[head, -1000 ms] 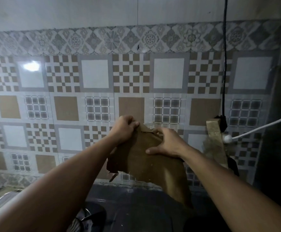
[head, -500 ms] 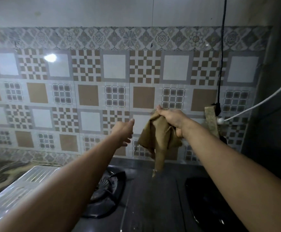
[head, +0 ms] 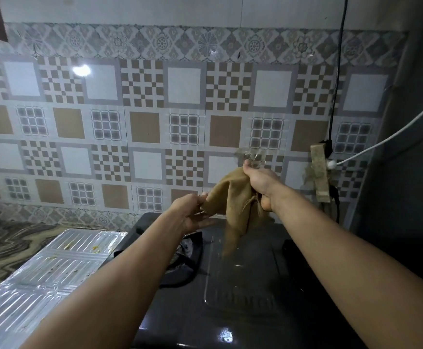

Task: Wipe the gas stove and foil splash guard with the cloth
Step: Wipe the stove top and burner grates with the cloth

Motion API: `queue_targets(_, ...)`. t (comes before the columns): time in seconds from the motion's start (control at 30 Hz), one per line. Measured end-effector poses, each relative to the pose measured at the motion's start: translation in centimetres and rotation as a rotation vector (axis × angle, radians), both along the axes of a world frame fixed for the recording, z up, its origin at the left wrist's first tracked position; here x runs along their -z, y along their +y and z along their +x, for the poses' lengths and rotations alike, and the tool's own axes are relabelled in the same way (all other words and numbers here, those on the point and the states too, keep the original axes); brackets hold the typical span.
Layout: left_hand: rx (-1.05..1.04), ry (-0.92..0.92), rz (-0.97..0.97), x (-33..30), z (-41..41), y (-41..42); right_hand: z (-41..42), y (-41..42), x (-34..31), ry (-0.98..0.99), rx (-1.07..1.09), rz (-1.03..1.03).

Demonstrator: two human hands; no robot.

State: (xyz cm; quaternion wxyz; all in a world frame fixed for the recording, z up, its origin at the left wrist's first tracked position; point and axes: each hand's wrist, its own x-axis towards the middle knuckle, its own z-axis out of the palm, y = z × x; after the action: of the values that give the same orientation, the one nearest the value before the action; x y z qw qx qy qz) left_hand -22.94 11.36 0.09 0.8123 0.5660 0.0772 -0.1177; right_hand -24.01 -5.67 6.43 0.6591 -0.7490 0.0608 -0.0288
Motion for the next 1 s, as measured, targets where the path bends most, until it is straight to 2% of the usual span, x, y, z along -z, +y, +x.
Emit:
queue_targets(0.1,0.083,-0.005,-0.018,-1.2,-0.9,0.3,-0.9,-0.2,0.3,0.025,0.025,0.119)
queue_targets(0.23,-0.089,-0.136,0.340,-2.5,-1.4,0.5,-1.3,-1.0,1.2,0.037,0.078,0.169)
queue_targets(0.47,-0.252,-0.361,0.605,-4.8,-1.2,0.8,-1.3,-2.1,2.5,0.051,0.173,0.173)
queue_targets(0.57,-0.216,-0.386,0.631,-5.3,-1.1,1.6,-1.5,-3.0,2.6,0.043,0.211,0.166)
queue_targets(0.67,-0.055,-0.382,0.655,-5.9,-1.6,2.4,-1.5,-3.7,2.7,0.001,0.237,0.160)
queue_targets(0.73,0.108,-0.378,0.688,-6.4,-2.1,2.6,-1.4,-3.9,2.6,-0.044,0.256,0.116)
queue_targets(0.83,0.236,-0.432,0.939,-6.8,-2.4,2.4,-1.4,-4.2,2.6,-0.145,0.231,0.005)
queue_targets(0.9,0.188,-0.481,1.063,-6.8,-2.2,2.0,-1.6,-4.4,2.6,-0.209,0.186,-0.107)
queue_targets(1.0,0.037,-0.507,1.094,-6.5,-1.4,1.7,-2.3,-5.0,2.2,-0.235,0.056,-0.207)
